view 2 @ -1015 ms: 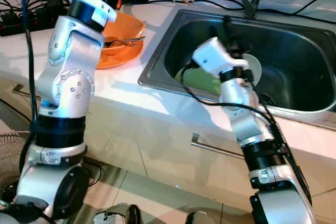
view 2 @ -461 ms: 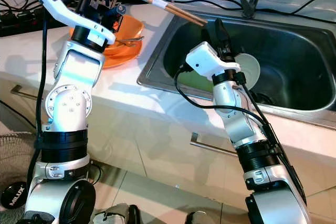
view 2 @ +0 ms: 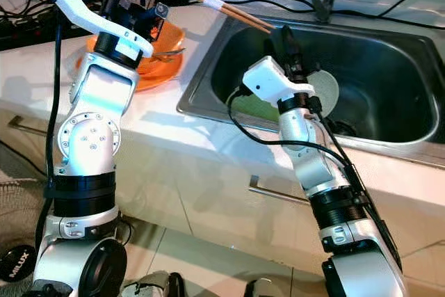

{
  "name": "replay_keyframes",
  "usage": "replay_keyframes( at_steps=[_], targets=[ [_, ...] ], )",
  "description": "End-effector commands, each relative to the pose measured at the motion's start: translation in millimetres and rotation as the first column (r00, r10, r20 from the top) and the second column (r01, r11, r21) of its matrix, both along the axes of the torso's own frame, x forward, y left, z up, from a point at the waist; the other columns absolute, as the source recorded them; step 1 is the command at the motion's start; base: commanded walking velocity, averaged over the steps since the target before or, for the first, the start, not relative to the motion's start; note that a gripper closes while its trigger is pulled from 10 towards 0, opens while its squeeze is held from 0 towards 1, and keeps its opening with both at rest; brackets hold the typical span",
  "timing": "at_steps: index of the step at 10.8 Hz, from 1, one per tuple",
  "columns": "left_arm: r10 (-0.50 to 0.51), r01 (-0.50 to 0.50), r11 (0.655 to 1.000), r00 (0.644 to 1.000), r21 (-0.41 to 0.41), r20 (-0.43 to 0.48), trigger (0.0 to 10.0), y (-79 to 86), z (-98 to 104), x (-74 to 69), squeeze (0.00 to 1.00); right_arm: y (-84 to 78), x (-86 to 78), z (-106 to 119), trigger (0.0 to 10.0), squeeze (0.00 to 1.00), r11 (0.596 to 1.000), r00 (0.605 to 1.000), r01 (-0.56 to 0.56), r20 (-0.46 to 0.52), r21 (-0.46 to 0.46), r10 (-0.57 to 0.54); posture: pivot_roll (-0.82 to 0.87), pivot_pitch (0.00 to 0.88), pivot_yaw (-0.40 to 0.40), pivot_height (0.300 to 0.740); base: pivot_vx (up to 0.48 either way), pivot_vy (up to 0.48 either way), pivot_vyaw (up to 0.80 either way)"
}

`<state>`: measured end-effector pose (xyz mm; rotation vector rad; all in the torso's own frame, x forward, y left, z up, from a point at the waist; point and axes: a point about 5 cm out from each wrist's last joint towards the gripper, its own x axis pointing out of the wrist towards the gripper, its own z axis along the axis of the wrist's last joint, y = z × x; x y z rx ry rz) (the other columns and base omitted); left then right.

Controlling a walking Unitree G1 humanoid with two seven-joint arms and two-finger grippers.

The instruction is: Kitchen organization

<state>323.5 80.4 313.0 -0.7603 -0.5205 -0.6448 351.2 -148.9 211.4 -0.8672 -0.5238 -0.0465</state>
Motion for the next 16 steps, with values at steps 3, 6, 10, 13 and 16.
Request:
replay_keyframes(
  at_steps=[3,6,10,13,16],
  targets=[
    [-0.023,0.024,0.999,0.999,0.028,-0.032,10.0,-12.6,-9.3,-0.9,0.00,4.9,-0.3,5.5,10.0,0.00,1.000,1.000,-0.020,0.013,0.007,0.020,0.03,0.084,0.058,0.740,0.000,0.000,0.00],
    [-0.038,0.041,0.998,0.998,0.049,-0.058,10.0,-19.7,-16.1,-1.6,0.00,7.9,-0.7,7.7,10.0,0.00,1.000,0.999,-0.028,0.020,0.012,0.028,0.03,0.089,0.061,0.740,0.000,0.000,0.00],
    [-0.054,0.060,0.996,0.994,0.062,-0.093,10.0,-27.7,-24.1,-1.3,0.00,9.0,-0.5,8.7,9.4,0.00,0.999,0.999,-0.031,0.022,0.025,0.031,0.03,0.093,0.064,0.740,0.000,0.000,0.00],
    [-0.054,0.060,0.996,0.994,0.062,-0.091,10.0,-28.1,-23.9,-0.4,0.00,9.2,0.2,7.5,0.0,0.00,0.999,0.999,-0.036,0.015,0.028,0.035,0.03,0.095,0.062,0.740,0.000,0.000,0.00],
    [-0.055,0.061,0.996,0.995,0.065,-0.087,10.0,-28.0,-23.5,-0.8,0.00,9.8,0.4,6.4,0.0,0.00,0.999,0.999,-0.037,0.012,0.030,0.037,0.04,0.083,0.064,0.740,0.000,0.000,0.00]
  ],
)
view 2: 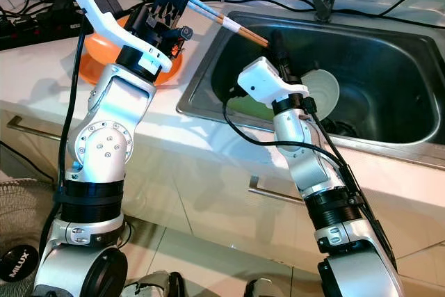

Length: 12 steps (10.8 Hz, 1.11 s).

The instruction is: Kitchen organization

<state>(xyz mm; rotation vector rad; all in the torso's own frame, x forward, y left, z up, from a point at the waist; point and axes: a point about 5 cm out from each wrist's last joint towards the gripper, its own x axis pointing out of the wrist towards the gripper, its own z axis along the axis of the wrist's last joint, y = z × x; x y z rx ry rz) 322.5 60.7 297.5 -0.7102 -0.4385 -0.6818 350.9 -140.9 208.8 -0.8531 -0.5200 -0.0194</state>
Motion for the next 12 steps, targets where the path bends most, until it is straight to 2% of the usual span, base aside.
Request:
replay_keyframes(
  at_steps=[1,2,3,4,7,9,12],
  targets=[
    [-0.023,0.023,1.000,0.999,-0.007,-0.038,10.0,-9.5,-5.8,-0.9,0.00,2.5,1.2,8.9,0.0,0.00,1.000,1.000,-0.014,0.027,0.023,0.014,0.04,0.076,0.065,0.740,0.000,0.000,0.00],
    [-0.031,0.031,1.000,0.999,-0.007,-0.034,10.0,-10.7,-4.1,-1.6,0.00,2.6,1.3,9.0,0.0,0.00,1.000,1.000,-0.014,0.028,0.023,0.014,0.04,0.075,0.065,0.740,0.000,0.000,0.00],
    [-0.036,0.036,0.999,0.999,-0.008,-0.031,10.0,-11.6,-3.2,-2.2,0.80,2.5,1.4,8.8,0.0,0.00,1.000,1.000,-0.013,0.029,0.023,0.012,0.04,0.068,0.066,0.740,0.000,0.000,0.00],
    [-0.040,0.039,0.999,0.999,-0.011,-0.033,10.0,-11.9,-3.3,-2.3,1.00,2.5,1.3,8.6,0.0,0.00,1.000,0.999,-0.013,0.030,0.023,0.012,0.04,0.065,0.067,0.740,0.000,0.000,0.00],
    [-0.069,0.069,0.997,0.997,-0.025,-0.025,10.0,-14.4,-0.7,-4.1,1.00,2.0,1.9,8.6,0.0,0.00,1.000,0.999,-0.010,0.033,0.022,0.009,0.04,0.061,0.069,0.740,0.000,0.000,0.00],
    [-0.100,0.101,0.994,0.995,-0.040,0.012,10.0,-14.7,4.3,-8.3,1.00,3.8,2.3,7.4,0.0,0.00,1.000,1.000,-0.013,0.026,0.026,0.012,0.05,0.064,0.069,0.740,0.000,0.000,0.00],
    [-0.149,0.151,0.988,0.988,-0.043,0.044,10.0,-17.6,6.3,-13.8,1.00,-2.1,6.1,5.5,0.0,0.00,0.999,1.000,0.021,-0.001,0.043,-0.021,0.05,0.065,0.062,0.740,0.000,0.000,0.00]
  ],
)
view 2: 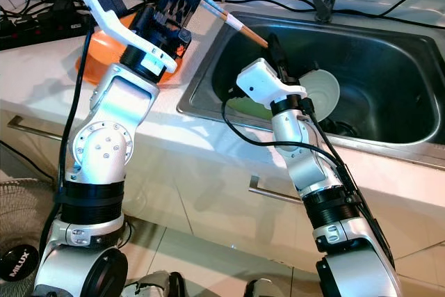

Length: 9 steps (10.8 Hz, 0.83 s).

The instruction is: Kitchen organization

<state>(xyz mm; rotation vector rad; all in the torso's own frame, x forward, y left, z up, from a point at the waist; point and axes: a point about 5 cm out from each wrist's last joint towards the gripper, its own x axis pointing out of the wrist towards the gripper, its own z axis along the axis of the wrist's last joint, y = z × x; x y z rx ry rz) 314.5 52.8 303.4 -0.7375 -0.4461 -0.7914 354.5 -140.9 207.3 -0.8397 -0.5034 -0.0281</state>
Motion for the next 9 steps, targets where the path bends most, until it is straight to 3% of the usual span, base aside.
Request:
replay_keyframes(
  at_steps=[1,2,3,4,5,7,9],
  targets=[
    [-0.057,0.057,0.998,0.998,-0.028,0.003,10.0,-10.9,-0.7,-7.1,1.00,-3.3,3.6,6.9,0.0,0.00,0.999,1.000,0.019,0.004,0.027,-0.019,0.05,0.065,0.060,0.740,0.000,0.000,0.00],
    [-0.059,0.059,0.998,0.998,-0.008,0.008,10.0,-11.5,-2.1,-8.2,1.00,-5.0,5.0,7.0,0.0,0.00,0.999,1.000,0.029,-0.005,0.045,-0.029,0.05,0.066,0.057,0.740,0.000,0.000,0.00],
    [-0.039,0.039,0.999,0.999,0.002,0.006,10.0,-9.0,-4.4,-7.5,0.00,-8.5,7.7,8.2,0.0,0.00,0.997,0.999,0.050,-0.016,0.065,-0.049,0.05,0.068,0.052,0.740,0.000,0.000,0.00],
    [-0.031,0.031,1.000,1.000,0.002,0.003,10.0,-5.7,-6.0,-7.1,0.00,-13.0,10.6,10.2,4.6,0.00,0.993,0.997,0.072,-0.026,0.093,-0.070,0.05,0.068,0.050,0.740,0.000,0.000,0.00],
    [-0.023,0.023,1.000,1.000,0.005,0.001,10.0,-3.3,-7.1,-7.2,0.00,-18.7,13.9,10.4,10.0,0.00,0.987,0.995,0.098,-0.048,0.130,-0.092,0.05,0.071,0.048,0.740,0.000,0.000,0.00],
    [-0.012,0.012,1.000,1.000,0.015,-0.008,10.0,0.1,-11.9,-8.2,0.00,-29.7,19.6,7.8,10.0,0.00,0.963,0.987,0.144,-0.105,0.226,-0.123,0.05,0.071,0.046,0.740,0.000,0.000,0.00],
    [0.095,-0.091,0.992,0.995,0.085,-0.039,10.0,8.1,-27.0,-1.8,0.00,-35.2,24.9,5.0,10.0,0.00,0.920,0.981,0.147,-0.170,0.364,-0.090,0.05,0.071,0.045,0.740,0.000,0.000,0.00]
  ],
)
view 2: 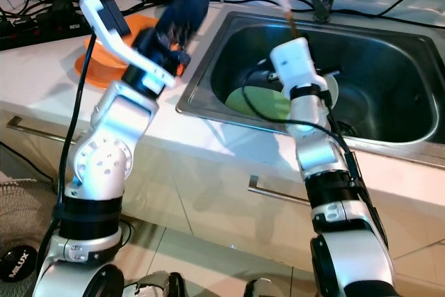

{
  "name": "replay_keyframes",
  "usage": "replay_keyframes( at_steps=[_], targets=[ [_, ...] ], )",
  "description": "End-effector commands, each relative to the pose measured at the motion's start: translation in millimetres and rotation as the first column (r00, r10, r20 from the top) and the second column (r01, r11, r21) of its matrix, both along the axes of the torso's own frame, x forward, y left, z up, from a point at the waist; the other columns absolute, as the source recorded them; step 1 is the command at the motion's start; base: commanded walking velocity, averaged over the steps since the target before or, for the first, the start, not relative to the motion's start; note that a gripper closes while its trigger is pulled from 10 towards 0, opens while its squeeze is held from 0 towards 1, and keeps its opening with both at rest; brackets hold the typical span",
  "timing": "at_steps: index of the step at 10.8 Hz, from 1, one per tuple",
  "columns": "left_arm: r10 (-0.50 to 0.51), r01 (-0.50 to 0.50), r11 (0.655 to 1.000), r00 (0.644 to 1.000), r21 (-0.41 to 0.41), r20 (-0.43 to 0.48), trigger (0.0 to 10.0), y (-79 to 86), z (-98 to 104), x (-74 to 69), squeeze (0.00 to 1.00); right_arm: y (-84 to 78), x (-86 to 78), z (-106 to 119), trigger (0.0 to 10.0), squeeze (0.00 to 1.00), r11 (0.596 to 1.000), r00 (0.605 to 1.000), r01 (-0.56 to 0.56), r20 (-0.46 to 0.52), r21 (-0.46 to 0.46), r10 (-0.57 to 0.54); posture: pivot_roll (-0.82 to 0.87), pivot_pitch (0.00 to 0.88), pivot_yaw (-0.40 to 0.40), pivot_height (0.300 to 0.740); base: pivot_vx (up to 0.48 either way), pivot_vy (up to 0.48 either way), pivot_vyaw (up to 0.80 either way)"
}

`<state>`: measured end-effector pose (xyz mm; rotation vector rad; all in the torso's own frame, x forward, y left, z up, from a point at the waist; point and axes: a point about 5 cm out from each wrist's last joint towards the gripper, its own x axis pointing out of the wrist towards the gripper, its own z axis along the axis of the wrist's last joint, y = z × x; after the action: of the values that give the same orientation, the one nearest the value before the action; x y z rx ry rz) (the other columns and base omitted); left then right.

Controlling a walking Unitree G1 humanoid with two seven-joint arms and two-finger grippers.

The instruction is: Kitchen organization

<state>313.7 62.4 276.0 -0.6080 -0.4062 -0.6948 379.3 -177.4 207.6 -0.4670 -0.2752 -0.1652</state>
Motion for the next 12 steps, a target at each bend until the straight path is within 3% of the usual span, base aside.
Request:
replay_keyframes(
  at_steps=[1,3,4,6,8,12],
  targets=[
    [0.062,-0.058,0.992,0.997,0.109,-0.037,10.0,0.9,-17.3,4.8,0.00,-6.0,4.9,3.4,10.0,0.00,0.994,1.000,-0.004,-0.023,0.113,0.006,0.05,0.068,0.043,0.740,0.000,0.000,0.00],
    [0.131,-0.113,0.943,0.991,0.313,-0.038,10.0,0.3,-39.0,6.1,0.00,-17.4,12.2,0.1,10.0,0.00,0.963,0.996,-0.004,-0.082,0.269,0.027,0.05,0.062,0.038,0.740,0.000,0.000,0.00],
    [0.129,-0.099,0.919,0.990,0.381,-0.054,10.0,-3.4,-49.9,4.6,0.00,-23.0,15.6,-5.4,10.0,0.00,0.939,0.991,0.014,-0.130,0.343,0.033,0.06,0.058,0.037,0.740,0.000,0.000,0.00],
    [0.092,-0.032,0.877,0.990,0.479,-0.102,10.0,-13.1,-71.1,-0.5,0.00,-25.2,23.2,-8.9,10.0,0.00,0.916,0.976,-0.001,-0.198,0.400,0.088,0.06,0.049,0.033,0.740,0.000,0.000,0.00],
    [0.047,0.042,0.847,0.987,0.530,-0.153,10.0,-19.4,-87.8,-6.5,0.00,-21.9,29.1,-10.2,10.0,0.00,0.902,0.953,-0.016,-0.266,0.431,0.144,0.07,0.042,0.026,0.740,0.000,0.000,0.00],
    [0.052,0.047,0.841,0.984,0.539,-0.168,10.0,-19.7,-90.6,-8.1,0.00,-17.5,31.3,-13.6,10.0,0.00,0.889,0.936,-0.018,-0.304,0.457,0.176,0.07,0.039,0.023,0.740,0.000,0.000,0.00]
  ],
)
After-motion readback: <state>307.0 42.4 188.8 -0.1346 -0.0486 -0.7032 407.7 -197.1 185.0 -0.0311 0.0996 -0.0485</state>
